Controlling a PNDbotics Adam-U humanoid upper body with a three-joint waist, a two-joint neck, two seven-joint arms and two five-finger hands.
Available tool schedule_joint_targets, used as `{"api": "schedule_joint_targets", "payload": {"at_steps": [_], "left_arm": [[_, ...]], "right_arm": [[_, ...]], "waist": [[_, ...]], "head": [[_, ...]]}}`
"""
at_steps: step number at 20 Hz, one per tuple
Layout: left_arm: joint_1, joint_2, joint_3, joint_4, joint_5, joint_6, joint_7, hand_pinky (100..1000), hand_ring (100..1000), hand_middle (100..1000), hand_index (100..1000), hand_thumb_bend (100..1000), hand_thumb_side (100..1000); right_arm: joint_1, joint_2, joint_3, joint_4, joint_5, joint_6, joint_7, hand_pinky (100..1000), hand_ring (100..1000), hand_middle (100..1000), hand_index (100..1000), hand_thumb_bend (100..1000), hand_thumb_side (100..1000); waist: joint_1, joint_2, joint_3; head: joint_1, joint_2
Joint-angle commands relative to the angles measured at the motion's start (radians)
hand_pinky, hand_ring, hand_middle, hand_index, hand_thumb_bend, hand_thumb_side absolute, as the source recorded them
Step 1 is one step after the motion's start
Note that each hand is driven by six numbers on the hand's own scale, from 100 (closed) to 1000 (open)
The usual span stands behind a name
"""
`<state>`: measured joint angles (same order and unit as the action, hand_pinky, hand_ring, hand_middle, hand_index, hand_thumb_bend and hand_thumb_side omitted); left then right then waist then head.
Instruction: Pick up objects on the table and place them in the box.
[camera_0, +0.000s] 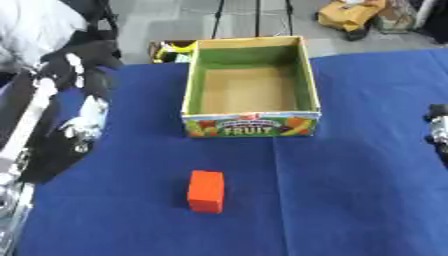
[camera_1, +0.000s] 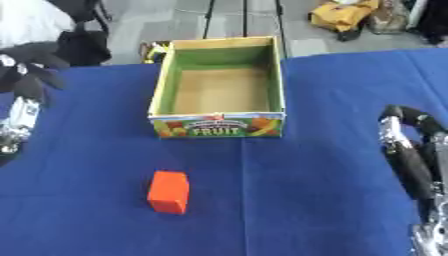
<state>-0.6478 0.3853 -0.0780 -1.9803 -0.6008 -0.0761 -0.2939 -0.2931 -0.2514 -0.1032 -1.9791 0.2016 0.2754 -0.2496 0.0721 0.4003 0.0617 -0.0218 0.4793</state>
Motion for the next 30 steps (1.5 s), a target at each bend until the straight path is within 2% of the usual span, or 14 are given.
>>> {"api": "schedule_joint_targets", "payload": {"at_steps": [1,4,7,11,13,16,18,21,22,25,27,30], "left_arm": [[-0.066,0.049,-0.029,-0.02,-0.077,-0.009,-0.157,486,659,750,947,100,889],[-0.122,0.043,-0.057,-0.02,-0.112,-0.022,-0.305,512,683,772,964,100,966],[-0.158,0.042,-0.088,-0.02,-0.119,-0.029,-0.422,520,690,782,973,269,1000],[-0.17,0.048,-0.124,-0.02,-0.091,-0.036,-0.512,522,692,787,991,480,1000],[-0.166,0.053,-0.14,-0.02,-0.081,-0.037,-0.544,522,692,787,997,547,1000],[-0.161,0.06,-0.161,-0.02,-0.069,-0.036,-0.586,523,692,790,1000,601,1000],[-0.156,0.07,-0.179,-0.02,-0.062,-0.038,-0.606,534,701,800,1000,598,1000],[-0.141,0.093,-0.209,-0.02,-0.053,-0.027,-0.612,568,738,836,1000,502,1000],[-0.135,0.099,-0.217,-0.02,-0.046,-0.019,-0.613,569,740,840,1000,495,1000],[-0.124,0.116,-0.233,-0.02,-0.037,0.008,-0.613,566,740,844,1000,506,1000],[-0.114,0.123,-0.238,-0.017,-0.047,0.023,-0.613,569,756,887,1000,543,1000],[-0.099,0.124,-0.24,0.001,-0.074,0.049,-0.613,556,758,936,1000,521,980]], "right_arm": [[-0.003,-0.014,0.005,-0.021,0.006,-0.001,0.006,738,962,666,770,100,686],[-0.001,-0.013,0.007,-0.021,0.006,0.0,0.01,738,962,665,770,100,686],[0.0,-0.013,0.008,-0.021,0.006,0.0,0.012,738,963,665,770,100,686],[0.001,-0.013,0.009,-0.021,0.007,0.001,0.012,738,963,665,770,100,685],[0.0,-0.012,0.009,-0.021,0.006,0.001,0.012,738,963,665,770,100,685],[0.0,-0.012,0.009,-0.021,0.006,0.001,0.013,738,963,665,770,100,685],[0.0,-0.012,0.009,-0.021,0.006,0.002,0.013,738,964,665,770,100,685],[0.0,-0.013,0.009,-0.021,0.006,0.002,0.014,738,964,665,770,100,684],[0.0,-0.013,0.009,-0.021,0.006,0.002,0.014,738,964,665,770,100,685],[0.0,-0.013,0.01,-0.021,0.006,0.002,0.015,738,964,665,770,100,685],[0.0,-0.013,0.01,-0.021,0.007,0.003,0.015,738,964,665,770,100,684],[0.001,-0.013,0.009,-0.021,0.007,0.003,0.015,738,964,665,771,100,683]], "waist": [[0.0,-0.028,-0.002],[0.001,-0.031,-0.006],[0.003,-0.032,-0.009],[0.004,-0.032,-0.015],[0.004,-0.032,-0.016],[0.003,-0.03,-0.016],[0.003,-0.03,-0.017],[0.004,-0.029,-0.017],[0.004,-0.029,-0.018],[0.005,-0.029,-0.018],[0.005,-0.028,-0.018],[0.006,-0.026,-0.018]], "head": [[-0.003,0.005],[-0.002,0.004],[0.0,0.003],[0.002,-0.002],[0.002,-0.004],[0.003,-0.006],[0.004,-0.007],[0.004,-0.007],[0.005,-0.007],[0.006,-0.007],[0.005,-0.008],[0.006,-0.01]]}}
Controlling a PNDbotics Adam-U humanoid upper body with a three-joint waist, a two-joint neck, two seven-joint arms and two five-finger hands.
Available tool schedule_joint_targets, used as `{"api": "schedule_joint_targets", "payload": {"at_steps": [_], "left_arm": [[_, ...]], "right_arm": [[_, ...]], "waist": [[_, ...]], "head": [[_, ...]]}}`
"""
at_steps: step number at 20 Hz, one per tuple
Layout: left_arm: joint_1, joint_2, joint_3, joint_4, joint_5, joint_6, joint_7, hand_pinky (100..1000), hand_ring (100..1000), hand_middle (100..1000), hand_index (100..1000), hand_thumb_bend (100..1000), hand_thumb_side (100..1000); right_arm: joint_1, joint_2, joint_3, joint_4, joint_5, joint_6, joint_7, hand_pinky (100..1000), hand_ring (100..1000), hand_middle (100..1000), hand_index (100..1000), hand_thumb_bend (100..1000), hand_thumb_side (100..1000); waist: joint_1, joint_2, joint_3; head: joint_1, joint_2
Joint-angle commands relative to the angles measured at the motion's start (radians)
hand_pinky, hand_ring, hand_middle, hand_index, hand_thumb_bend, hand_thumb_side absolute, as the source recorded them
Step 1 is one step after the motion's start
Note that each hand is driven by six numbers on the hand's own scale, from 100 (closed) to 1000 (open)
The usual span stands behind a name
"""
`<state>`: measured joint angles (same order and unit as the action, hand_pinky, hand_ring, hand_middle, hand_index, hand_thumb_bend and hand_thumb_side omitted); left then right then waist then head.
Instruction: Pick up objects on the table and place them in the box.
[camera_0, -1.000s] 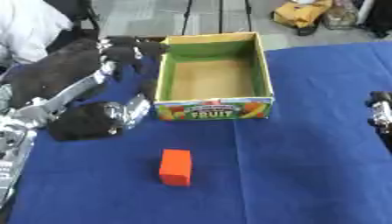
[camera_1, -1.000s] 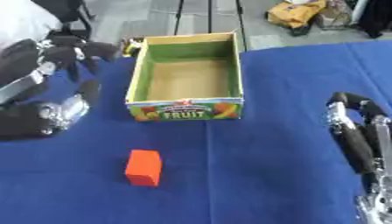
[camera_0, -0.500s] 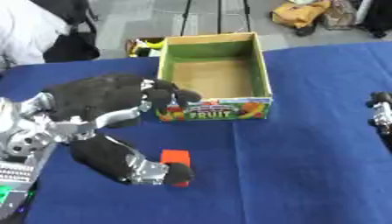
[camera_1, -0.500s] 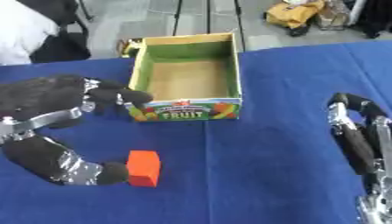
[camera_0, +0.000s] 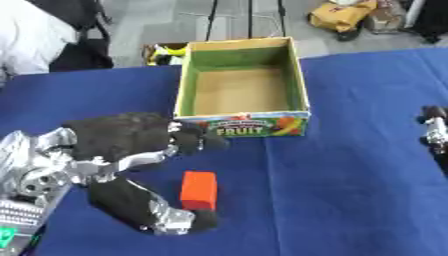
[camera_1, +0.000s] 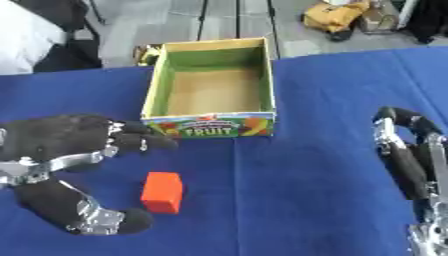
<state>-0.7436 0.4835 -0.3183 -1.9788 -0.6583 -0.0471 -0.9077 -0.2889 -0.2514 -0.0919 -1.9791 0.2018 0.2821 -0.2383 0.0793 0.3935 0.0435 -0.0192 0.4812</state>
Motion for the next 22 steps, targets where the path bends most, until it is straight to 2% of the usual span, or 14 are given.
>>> {"api": "schedule_joint_targets", "payload": {"at_steps": [1,3,6,16,22], "left_arm": [[0.001,0.024,-0.002,0.01,-0.025,0.028,0.001,554,757,939,1000,514,970],[0.009,0.021,-0.009,0.039,-0.039,0.039,0.001,554,759,947,1000,489,952],[0.019,0.016,-0.023,0.089,-0.042,0.047,0.001,551,758,952,1000,504,928],[0.025,-0.011,-0.013,0.187,-0.087,0.072,0.001,535,762,976,1000,481,841],[0.017,-0.031,-0.012,0.24,-0.097,0.08,0.001,523,747,927,1000,485,835]], "right_arm": [[-0.004,-0.013,-0.002,-0.021,0.007,-0.003,0.003,739,965,665,771,100,684],[-0.004,-0.012,-0.002,-0.021,0.007,-0.001,0.004,739,965,665,771,100,684],[-0.004,-0.012,-0.002,-0.021,0.008,0.0,0.005,739,965,665,771,100,684],[-0.004,-0.011,-0.002,-0.021,0.006,0.002,0.005,739,966,664,771,100,680],[-0.003,-0.011,-0.002,-0.021,0.005,0.002,0.007,739,966,664,769,100,679]], "waist": [[-0.001,-0.019,0.0],[-0.001,-0.019,-0.001],[0.0,-0.017,-0.004],[0.001,-0.012,-0.007],[0.003,-0.01,-0.009]], "head": [[0.003,-0.012],[0.004,-0.013],[0.005,-0.015],[0.006,-0.018],[0.006,-0.02]]}}
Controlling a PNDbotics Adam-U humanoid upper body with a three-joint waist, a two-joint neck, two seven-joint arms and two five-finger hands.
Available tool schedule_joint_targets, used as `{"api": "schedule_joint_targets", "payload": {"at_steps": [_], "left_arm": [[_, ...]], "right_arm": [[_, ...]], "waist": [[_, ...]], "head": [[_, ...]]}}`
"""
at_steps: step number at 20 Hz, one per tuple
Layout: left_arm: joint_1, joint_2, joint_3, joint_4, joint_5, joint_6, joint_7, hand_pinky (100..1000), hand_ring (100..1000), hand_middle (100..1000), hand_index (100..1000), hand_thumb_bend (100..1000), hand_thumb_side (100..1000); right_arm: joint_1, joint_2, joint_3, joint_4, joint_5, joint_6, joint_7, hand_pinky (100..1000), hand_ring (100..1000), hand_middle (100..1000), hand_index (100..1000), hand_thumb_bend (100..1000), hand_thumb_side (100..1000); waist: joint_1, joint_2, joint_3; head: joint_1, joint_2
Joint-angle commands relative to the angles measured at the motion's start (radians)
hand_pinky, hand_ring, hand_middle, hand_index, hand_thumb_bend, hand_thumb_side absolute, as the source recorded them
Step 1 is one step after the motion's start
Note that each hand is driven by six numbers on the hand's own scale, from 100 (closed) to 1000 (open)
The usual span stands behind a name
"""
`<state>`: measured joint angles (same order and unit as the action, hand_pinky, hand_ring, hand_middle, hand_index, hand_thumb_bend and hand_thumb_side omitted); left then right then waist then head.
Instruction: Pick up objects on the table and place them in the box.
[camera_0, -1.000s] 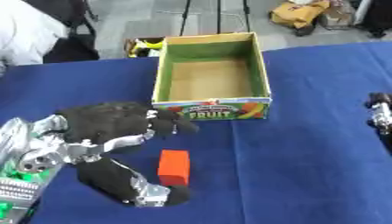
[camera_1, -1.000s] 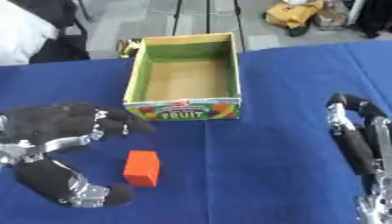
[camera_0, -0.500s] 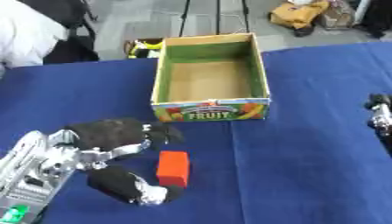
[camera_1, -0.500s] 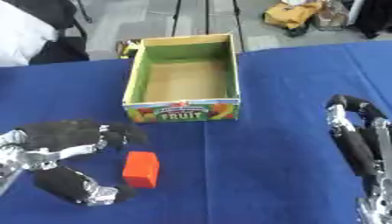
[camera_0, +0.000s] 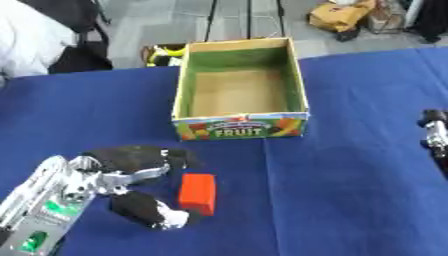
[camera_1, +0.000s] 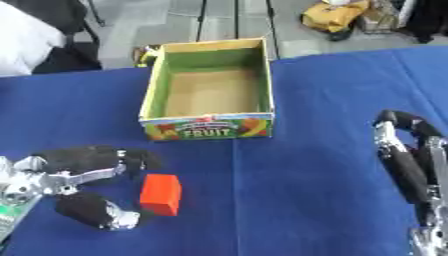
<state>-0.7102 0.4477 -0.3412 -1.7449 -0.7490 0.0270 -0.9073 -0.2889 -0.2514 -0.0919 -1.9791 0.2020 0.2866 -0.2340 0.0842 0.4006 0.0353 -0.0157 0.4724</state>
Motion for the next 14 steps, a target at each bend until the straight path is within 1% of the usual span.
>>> {"api": "schedule_joint_targets", "payload": {"at_steps": [1,9,11,12,13,14], "left_arm": [[-0.017,0.002,0.013,0.01,-0.007,0.008,0.0,519,745,919,1000,487,835],[-0.024,-0.02,0.005,0.052,-0.006,0.005,0.0,506,738,916,1000,493,814],[-0.027,-0.026,0.004,0.061,-0.003,0.004,0.002,494,728,891,1000,491,811],[-0.028,-0.028,0.003,0.065,-0.001,0.004,0.005,484,717,856,1000,495,807],[-0.029,-0.03,0.003,0.068,0.001,0.003,0.009,483,716,851,1000,496,806],[-0.03,-0.032,0.002,0.069,0.002,0.002,0.014,464,699,820,1000,495,796]], "right_arm": [[-0.003,-0.011,-0.001,-0.021,0.005,-0.002,0.003,739,966,664,769,100,679],[-0.003,-0.01,0.0,-0.021,0.006,0.001,0.008,740,967,664,769,100,677],[-0.004,-0.009,0.0,-0.021,0.006,0.002,0.009,740,967,664,769,100,677],[-0.004,-0.009,0.001,-0.021,0.006,0.002,0.01,740,967,664,769,100,676],[-0.004,-0.009,0.001,-0.021,0.007,0.002,0.011,740,967,664,769,100,676],[-0.004,-0.009,0.001,-0.021,0.007,0.002,0.012,740,968,664,769,100,676]], "waist": [[-0.002,-0.017,-0.001],[-0.001,-0.015,-0.002],[-0.001,-0.014,-0.003],[0.0,-0.014,-0.003],[0.0,-0.013,-0.004],[0.0,-0.013,-0.004]], "head": [[0.003,-0.012],[0.005,-0.014],[0.006,-0.015],[0.006,-0.016],[0.006,-0.017],[0.006,-0.017]]}}
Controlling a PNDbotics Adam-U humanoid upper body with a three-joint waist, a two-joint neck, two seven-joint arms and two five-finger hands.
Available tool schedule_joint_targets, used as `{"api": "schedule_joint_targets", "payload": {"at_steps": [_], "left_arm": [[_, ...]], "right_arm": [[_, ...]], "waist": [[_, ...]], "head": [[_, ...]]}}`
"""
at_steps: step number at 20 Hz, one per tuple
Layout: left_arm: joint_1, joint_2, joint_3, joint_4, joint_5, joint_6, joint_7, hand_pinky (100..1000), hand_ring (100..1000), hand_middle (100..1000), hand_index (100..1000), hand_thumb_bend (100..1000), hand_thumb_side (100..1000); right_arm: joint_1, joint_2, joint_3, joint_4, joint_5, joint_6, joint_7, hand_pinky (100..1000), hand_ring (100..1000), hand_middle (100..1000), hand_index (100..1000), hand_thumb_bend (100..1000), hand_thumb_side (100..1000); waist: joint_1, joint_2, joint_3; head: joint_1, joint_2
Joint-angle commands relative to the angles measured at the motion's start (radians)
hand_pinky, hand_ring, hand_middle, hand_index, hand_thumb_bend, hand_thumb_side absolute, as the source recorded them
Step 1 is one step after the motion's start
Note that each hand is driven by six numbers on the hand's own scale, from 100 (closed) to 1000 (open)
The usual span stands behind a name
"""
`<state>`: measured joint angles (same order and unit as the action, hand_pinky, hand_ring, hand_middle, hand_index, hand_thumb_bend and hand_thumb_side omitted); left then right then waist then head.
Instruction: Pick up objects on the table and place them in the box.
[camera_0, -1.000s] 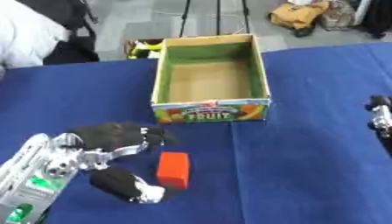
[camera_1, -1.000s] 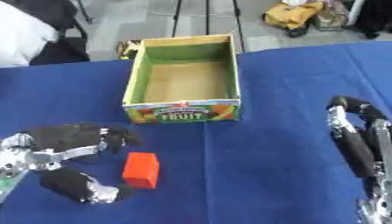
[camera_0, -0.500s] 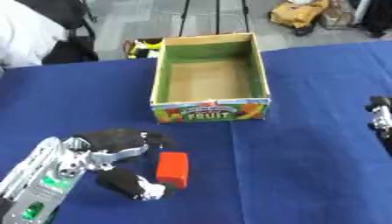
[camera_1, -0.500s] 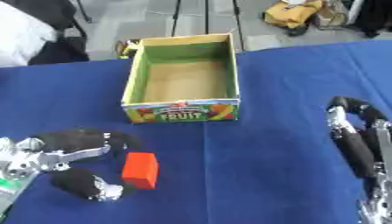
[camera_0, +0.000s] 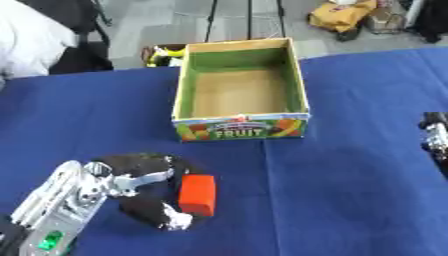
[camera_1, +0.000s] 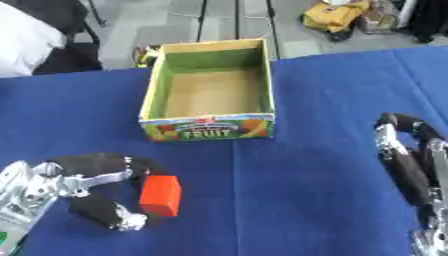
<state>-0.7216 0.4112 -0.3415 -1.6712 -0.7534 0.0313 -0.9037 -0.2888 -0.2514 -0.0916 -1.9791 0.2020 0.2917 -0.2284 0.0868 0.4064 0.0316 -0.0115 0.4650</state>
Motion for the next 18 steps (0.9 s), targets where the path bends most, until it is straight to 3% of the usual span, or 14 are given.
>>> {"api": "schedule_joint_targets", "payload": {"at_steps": [1,8,14,18], "left_arm": [[-0.019,0.004,0.002,-0.003,0.007,-0.003,0.016,460,695,813,1000,495,794],[-0.023,-0.002,-0.005,0.001,0.001,0.001,0.06,393,646,717,904,421,709],[-0.026,-0.003,-0.008,0.001,-0.015,0.028,0.119,262,539,537,814,237,462],[-0.026,-0.002,-0.012,0.004,-0.031,0.038,0.144,199,496,497,781,182,350]], "right_arm": [[-0.005,-0.009,0.001,-0.021,0.007,-0.002,0.006,740,968,664,769,100,675],[-0.005,-0.009,0.002,-0.021,0.006,0.001,0.008,740,968,664,770,100,674],[-0.004,-0.008,0.0,-0.021,0.006,0.003,0.007,740,969,664,770,100,674],[-0.003,-0.008,0.0,-0.021,0.006,0.004,0.006,740,969,664,770,100,674]], "waist": [[-0.002,-0.018,-0.001],[0.0,-0.016,-0.002],[0.001,-0.017,-0.004],[0.002,-0.017,-0.005]], "head": [[0.002,-0.009],[0.003,-0.011],[0.004,-0.012],[0.004,-0.012]]}}
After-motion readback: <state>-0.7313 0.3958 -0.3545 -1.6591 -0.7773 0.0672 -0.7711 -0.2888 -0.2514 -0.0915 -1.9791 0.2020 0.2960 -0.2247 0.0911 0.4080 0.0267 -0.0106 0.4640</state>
